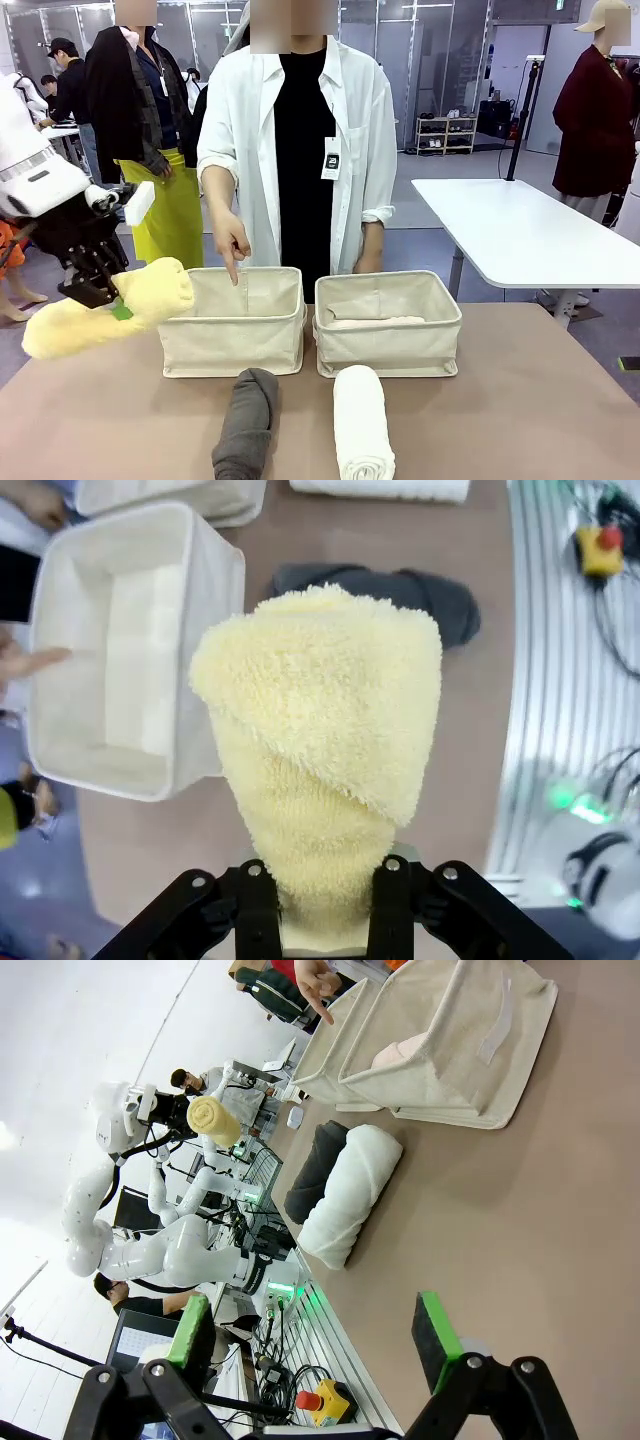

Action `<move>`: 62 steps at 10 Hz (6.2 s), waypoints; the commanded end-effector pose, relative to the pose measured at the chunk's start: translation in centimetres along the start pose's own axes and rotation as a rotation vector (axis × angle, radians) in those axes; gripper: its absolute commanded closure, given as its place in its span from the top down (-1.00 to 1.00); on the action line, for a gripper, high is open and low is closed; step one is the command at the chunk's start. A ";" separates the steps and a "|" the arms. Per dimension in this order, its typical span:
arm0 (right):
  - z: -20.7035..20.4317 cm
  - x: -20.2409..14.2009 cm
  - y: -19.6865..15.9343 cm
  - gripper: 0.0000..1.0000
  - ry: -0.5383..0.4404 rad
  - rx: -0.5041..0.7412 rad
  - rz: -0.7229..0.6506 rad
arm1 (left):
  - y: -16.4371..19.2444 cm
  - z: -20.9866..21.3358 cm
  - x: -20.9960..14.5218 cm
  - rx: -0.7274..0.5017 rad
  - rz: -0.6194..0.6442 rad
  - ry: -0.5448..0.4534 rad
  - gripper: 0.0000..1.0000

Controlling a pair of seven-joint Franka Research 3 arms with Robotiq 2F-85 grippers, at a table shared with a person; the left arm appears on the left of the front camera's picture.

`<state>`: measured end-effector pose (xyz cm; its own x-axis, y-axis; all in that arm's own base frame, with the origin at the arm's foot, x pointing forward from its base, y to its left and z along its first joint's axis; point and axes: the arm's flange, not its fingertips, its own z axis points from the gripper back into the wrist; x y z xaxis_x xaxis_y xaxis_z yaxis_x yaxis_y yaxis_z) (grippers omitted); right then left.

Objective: Divide the towels into two baskets.
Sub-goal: Pick up one hotel-folded towel from the bottom of the table and place it in the Fabric basket indicated by the person.

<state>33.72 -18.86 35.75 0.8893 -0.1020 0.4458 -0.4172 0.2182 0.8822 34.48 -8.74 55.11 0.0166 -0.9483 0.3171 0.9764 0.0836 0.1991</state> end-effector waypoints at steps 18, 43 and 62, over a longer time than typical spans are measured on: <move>0.0 -0.1 0.1 1.00 -0.001 0.004 0.017 | 18.8 -10.8 13.3 0.012 -0.289 0.183 -0.32; 0.0 -0.1 0.1 1.00 -0.001 0.004 0.017 | 24.8 -19.3 11.4 -0.063 -0.181 0.288 0.80; 0.0 -0.1 0.1 1.00 -0.001 0.004 0.017 | 3.1 -8.6 -37.6 -0.681 1.149 -0.801 0.81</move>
<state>33.74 -18.88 35.67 0.8890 -0.1017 0.4465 -0.4181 0.2177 0.8819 36.45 24.57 34.79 0.8942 -0.0690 0.4423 0.4435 0.2694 -0.8548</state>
